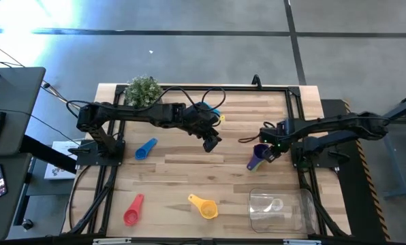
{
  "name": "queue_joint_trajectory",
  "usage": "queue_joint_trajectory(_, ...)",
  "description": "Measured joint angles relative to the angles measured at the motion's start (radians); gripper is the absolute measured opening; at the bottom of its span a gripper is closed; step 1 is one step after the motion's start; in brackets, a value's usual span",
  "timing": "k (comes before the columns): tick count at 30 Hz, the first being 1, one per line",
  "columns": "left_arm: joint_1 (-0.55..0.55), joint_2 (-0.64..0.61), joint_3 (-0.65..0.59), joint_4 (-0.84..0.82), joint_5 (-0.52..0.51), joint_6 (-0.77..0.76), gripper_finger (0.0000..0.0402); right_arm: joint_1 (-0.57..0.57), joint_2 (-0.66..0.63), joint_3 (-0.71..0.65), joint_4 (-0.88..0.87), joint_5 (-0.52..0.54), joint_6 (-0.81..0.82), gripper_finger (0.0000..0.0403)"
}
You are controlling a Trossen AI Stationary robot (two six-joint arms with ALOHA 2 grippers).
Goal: Nest measuring cups in basket
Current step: Adjust the stacked measuring cups
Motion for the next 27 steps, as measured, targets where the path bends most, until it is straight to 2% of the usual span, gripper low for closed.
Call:
queue_joint_trajectory(15, 0.0, 0.0, 0.0, 0.0, 0.0, 0.001, 0.0159, 0.0, 0.01, -0.002, 0.189, 0.005, 0.092, 0.011)
queue_joint_trajectory(27, 0.0, 0.0, 0.0, -0.002, 0.002, 0.001, 0.0159, 0.0, 0.133, 0.004, 0.282, -0.096, 0.093, 0.011)
